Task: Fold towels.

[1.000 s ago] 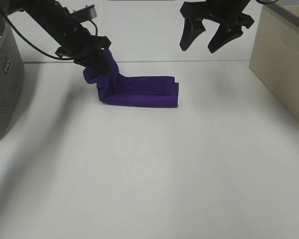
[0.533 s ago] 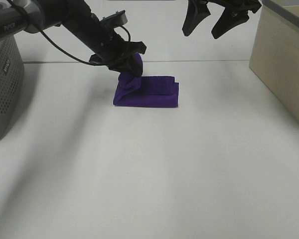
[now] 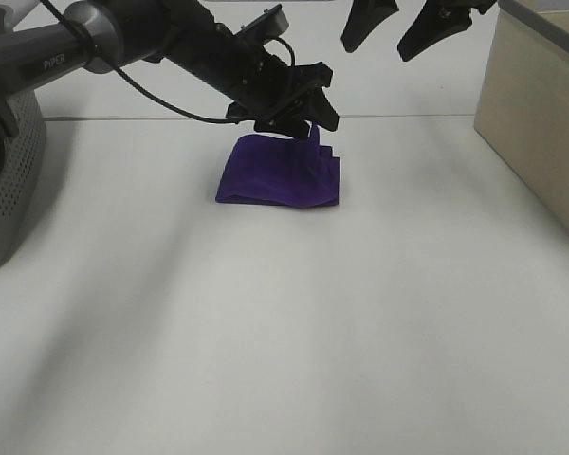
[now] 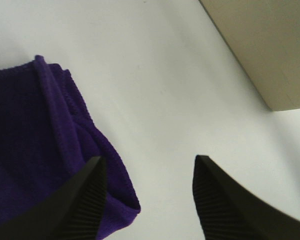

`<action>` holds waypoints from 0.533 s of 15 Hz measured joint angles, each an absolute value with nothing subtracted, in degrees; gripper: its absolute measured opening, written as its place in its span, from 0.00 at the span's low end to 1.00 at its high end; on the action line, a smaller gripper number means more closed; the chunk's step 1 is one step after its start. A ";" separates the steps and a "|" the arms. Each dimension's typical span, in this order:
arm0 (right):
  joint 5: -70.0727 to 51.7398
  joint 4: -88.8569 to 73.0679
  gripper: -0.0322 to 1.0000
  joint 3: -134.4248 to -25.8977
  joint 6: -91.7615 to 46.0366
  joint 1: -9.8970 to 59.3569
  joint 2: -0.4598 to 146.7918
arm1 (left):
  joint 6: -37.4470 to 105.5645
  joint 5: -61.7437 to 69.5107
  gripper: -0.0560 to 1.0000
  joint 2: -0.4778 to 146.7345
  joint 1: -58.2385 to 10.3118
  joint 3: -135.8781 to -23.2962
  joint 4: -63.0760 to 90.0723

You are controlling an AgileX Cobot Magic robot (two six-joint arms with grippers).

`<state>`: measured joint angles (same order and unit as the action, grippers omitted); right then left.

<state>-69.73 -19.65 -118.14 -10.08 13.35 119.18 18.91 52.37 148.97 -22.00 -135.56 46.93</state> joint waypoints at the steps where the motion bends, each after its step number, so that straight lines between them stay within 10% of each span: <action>1: -69.79 -19.77 0.76 -118.14 -10.08 13.35 118.32 | 18.91 52.37 0.52 148.68 -21.43 -135.56 46.12; 8: -69.79 -22.80 0.76 -118.14 -15.07 13.35 117.74 | 9.51 59.42 0.69 137.80 -13.41 -135.62 22.12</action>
